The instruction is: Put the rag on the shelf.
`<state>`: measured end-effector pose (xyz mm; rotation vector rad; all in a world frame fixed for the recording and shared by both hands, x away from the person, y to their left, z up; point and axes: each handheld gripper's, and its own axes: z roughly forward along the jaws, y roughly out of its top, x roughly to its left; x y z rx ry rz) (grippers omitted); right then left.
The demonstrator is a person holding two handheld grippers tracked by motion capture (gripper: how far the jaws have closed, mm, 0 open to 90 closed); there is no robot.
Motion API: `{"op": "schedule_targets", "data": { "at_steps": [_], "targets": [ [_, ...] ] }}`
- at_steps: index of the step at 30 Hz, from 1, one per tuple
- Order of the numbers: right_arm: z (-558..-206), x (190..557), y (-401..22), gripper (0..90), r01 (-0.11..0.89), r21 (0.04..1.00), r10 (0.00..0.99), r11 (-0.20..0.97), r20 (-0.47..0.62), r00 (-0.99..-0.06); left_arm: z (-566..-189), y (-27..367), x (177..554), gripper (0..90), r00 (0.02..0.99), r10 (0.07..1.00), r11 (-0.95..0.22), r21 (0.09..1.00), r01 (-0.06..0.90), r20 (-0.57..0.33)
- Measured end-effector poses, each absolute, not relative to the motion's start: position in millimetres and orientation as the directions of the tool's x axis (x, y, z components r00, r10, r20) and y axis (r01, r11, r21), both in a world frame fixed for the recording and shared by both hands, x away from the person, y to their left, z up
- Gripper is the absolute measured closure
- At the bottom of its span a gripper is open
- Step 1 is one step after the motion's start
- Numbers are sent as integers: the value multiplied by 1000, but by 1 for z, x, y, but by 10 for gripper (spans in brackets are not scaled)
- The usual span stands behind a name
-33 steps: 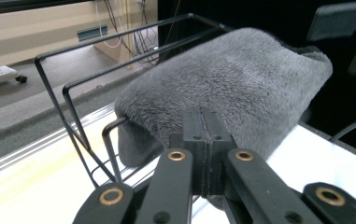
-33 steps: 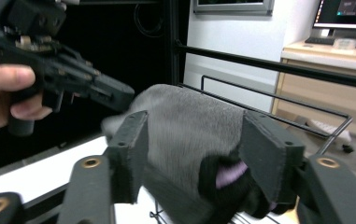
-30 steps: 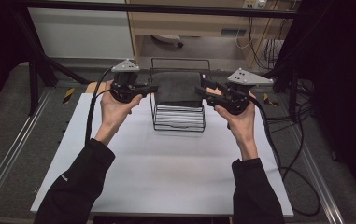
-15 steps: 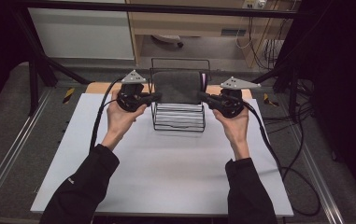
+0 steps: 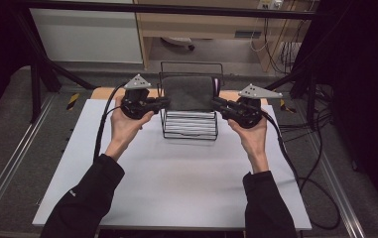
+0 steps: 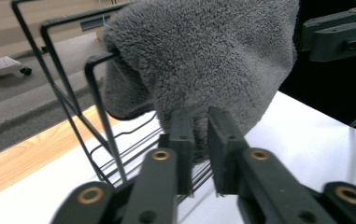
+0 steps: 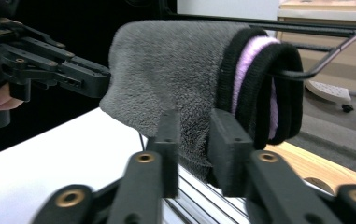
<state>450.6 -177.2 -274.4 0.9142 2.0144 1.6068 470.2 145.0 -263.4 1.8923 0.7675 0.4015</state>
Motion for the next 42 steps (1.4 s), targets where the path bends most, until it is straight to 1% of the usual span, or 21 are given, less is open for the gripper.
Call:
{"op": "schedule_targets", "data": {
  "at_steps": [4, 6, 9, 11, 13, 18, 20, 25, 28, 31, 34, 36, 39, 42],
  "targets": [
    [-267, 444, -178, 561, 235, 963, 705, 135, 74, -706, -260, 153, 467, 637, 733, 677, -286, 896, 340, -61],
    [-263, 442, -179, 473, 250, 961, 698, 116, 100, -709, -260, 156, 465, 589, 732, 679, -292, 892, 345, -61],
    [-259, 439, -181, 371, 260, 959, 704, 108, 111, -701, -261, 161, 461, 533, 729, 682, -306, 884, 353, -56],
    [-257, 437, -183, 318, 276, 956, 704, 97, 130, -698, -263, 165, 458, 485, 729, 682, -314, 879, 359, -55],
    [-256, 437, -185, 247, 297, 949, 700, 102, 144, -700, -265, 170, 455, 438, 731, 680, -325, 872, 367, -54],
    [-259, 431, -186, 119, 326, 932, 692, 162, 128, -710, -273, 180, 448, 313, 728, 683, -338, 861, 380, -53],
    [-260, 429, -185, 91, 324, 928, 690, 182, 114, -715, -278, 183, 444, 255, 726, 686, -351, 856, 379, -39],
    [-271, 421, -182, 54, 332, 921, 684, 205, 108, -722, -297, 193, 432, 148, 722, 692, -383, 843, 378, -10],
    [-282, 418, -182, 39, 351, 913, 678, 208, 124, -724, -310, 198, 424, 98, 726, 688, -392, 836, 384, -11],
    [-298, 415, -183, 24, 378, 902, 673, 209, 148, -725, -328, 204, 415, 73, 722, 692, -400, 825, 399, -14],
    [-319, 412, -185, 8, 406, 890, 667, 208, 174, -724, -349, 211, 407, 62, 719, 693, -392, 817, 423, -40],
    [-336, 410, -188, 8, 409, 885, 649, 223, 179, -740, -358, 214, 403, 60, 717, 695, -391, 815, 427, -42],
    [-356, 408, -191, 8, 441, 873, 647, 207, 216, -731, -373, 221, 397, 60, 710, 702, -371, 822, 433, -57],
    [-374, 405, -193, 8, 454, 860, 644, 233, 214, -734, -384, 227, 394, 61, 705, 706, -359, 822, 441, -70]
  ]
}}
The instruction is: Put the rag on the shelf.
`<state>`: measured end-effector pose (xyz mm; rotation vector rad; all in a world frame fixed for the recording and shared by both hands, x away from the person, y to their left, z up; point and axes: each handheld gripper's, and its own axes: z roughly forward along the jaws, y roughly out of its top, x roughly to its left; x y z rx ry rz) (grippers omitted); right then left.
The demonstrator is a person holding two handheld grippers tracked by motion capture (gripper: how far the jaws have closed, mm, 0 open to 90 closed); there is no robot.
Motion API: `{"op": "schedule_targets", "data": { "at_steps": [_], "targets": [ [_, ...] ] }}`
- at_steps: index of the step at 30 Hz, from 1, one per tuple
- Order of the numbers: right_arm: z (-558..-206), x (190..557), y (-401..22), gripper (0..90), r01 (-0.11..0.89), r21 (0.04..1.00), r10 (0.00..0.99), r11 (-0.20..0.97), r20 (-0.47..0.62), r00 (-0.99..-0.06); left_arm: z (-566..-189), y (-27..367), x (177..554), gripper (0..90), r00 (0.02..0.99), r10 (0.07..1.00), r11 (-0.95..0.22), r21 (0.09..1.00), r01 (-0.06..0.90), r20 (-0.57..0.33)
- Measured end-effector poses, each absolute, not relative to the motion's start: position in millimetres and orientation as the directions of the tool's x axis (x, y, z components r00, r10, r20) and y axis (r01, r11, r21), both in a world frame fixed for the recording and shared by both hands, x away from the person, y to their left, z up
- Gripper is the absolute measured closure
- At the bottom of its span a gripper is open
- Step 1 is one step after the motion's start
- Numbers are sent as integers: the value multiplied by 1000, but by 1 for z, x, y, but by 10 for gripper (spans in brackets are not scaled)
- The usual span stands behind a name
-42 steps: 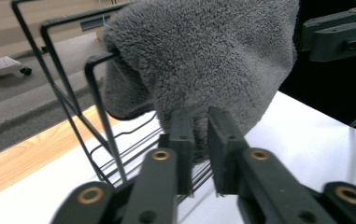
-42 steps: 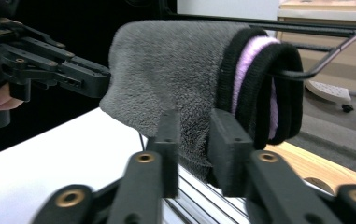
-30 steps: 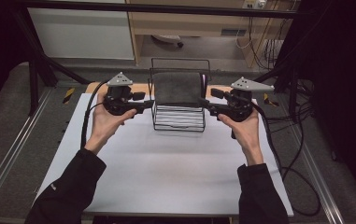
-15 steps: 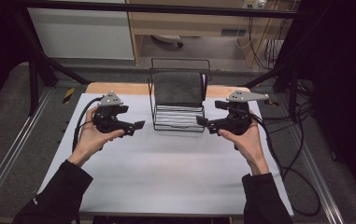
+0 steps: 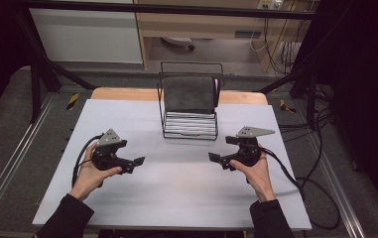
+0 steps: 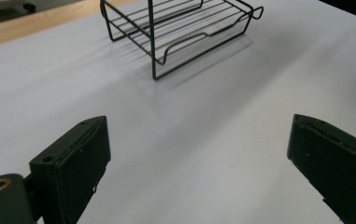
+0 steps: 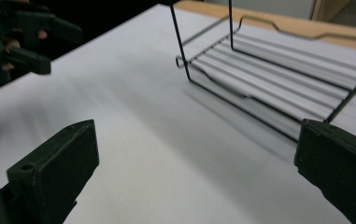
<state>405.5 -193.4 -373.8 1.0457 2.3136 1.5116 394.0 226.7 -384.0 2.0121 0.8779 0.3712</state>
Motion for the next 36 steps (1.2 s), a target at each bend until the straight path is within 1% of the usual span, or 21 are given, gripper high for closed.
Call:
{"op": "schedule_targets", "data": {
  "at_steps": [5, 8, 16, 21, 26, 29, 36],
  "targets": [
    [-397, 399, -201, 8, 463, 847, 646, 261, 203, -736, -401, 239, 386, 64, 699, 712, -365, 820, 442, -60],
    [-410, 394, -209, 8, 477, 839, 656, 262, 208, -726, -411, 248, 380, 75, 691, 719, -348, 824, 448, -73],
    [-435, 382, -236, 9, 524, 813, 673, 255, 240, -699, -430, 269, 368, 77, 684, 727, -354, 816, 458, -69],
    [-446, 374, -251, 9, 534, 804, 680, 259, 241, -692, -440, 280, 363, 77, 672, 738, -356, 804, 476, -71],
    [-451, 368, -262, 9, 548, 802, 694, 238, 255, -674, -448, 285, 360, 76, 675, 734, -367, 793, 486, -73],
    [-452, 367, -263, 8, 546, 799, 700, 254, 238, -674, -451, 286, 359, 73, 675, 734, -374, 787, 490, -71],
    [-453, 366, -263, 9, 550, 795, 699, 257, 240, -673, -451, 287, 357, 65, 675, 735, -376, 790, 484, -64]
  ]
}}
